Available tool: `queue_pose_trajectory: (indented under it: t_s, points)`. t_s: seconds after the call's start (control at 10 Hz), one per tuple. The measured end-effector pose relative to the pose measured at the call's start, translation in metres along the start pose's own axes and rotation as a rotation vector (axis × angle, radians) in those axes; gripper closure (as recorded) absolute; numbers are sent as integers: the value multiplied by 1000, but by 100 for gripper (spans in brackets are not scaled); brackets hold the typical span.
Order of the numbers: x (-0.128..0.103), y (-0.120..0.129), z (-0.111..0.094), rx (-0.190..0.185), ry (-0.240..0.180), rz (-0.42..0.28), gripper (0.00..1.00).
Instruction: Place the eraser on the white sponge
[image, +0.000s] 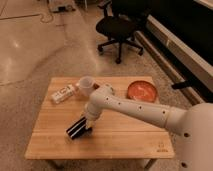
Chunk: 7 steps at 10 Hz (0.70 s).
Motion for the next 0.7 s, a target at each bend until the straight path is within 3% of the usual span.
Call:
queue_pose_trajectory:
  t_s: [0.4,0.7]
  points:
    - [-21,-14,-20,9,17,-81,20]
    - [-23,-18,-51,19,76,-99,20]
